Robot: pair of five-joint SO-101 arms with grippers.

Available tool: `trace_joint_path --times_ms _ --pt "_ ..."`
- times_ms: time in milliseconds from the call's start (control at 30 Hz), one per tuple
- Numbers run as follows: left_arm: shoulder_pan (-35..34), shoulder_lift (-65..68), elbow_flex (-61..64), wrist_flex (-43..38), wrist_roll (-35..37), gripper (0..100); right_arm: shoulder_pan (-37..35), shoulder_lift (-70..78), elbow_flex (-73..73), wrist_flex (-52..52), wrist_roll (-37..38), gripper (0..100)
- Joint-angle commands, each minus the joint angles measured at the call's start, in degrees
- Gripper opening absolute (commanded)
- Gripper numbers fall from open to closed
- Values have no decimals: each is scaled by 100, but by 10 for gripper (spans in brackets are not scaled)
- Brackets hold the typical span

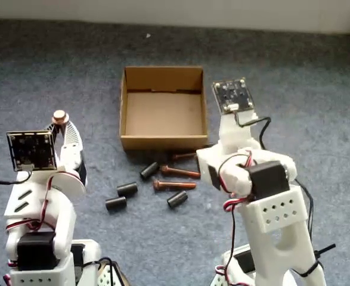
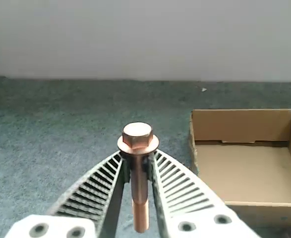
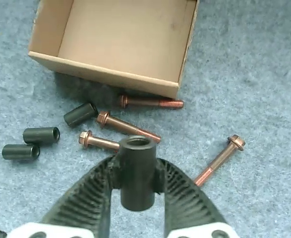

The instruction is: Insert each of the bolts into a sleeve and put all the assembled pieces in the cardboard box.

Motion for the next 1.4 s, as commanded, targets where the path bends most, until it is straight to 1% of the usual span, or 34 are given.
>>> trace_joint_path --times_ms 0,133,333,467,600,733,867,1033,1133,1200,1267,1367 --pt "673 -66 -760 237 53 7 -180 -646 163 -40 -88 5" --pt "1367 -57 -1332 519 53 8 -180 -1323 637 -409 -88 5" --pt "2554 -31 -2132 774 53 9 -189 -2158 1930 -1305 -105 5" --pt "2949 -31 -2202 738 26 10 -268 -2721 2448 -1675 -387 5" --pt "3292 -48 -2202 738 26 10 -699 -3371 2870 -2097 -404 5" --pt "3644 -84 -2202 738 18 9 -1059 -4119 3547 -2774 -404 5" --pt "3758 -84 -2211 721 18 10 -1490 -4901 4391 -3433 -404 5" --pt "3741 -84 -2475 413 53 7 -2079 -5956 5420 -4365 -387 5" --pt "3749 -84 -2791 343 70 7 -2246 -5903 5807 -4637 -378 5" --pt "3749 -84 -2888 360 360 7 -2255 -5842 5842 -4831 -378 5" --pt "3749 -84 -2879 360 545 7 -2255 -5859 5851 -5051 -369 5" --pt "3749 -84 -2765 352 580 7 -2308 -5947 5851 -5358 -360 5"
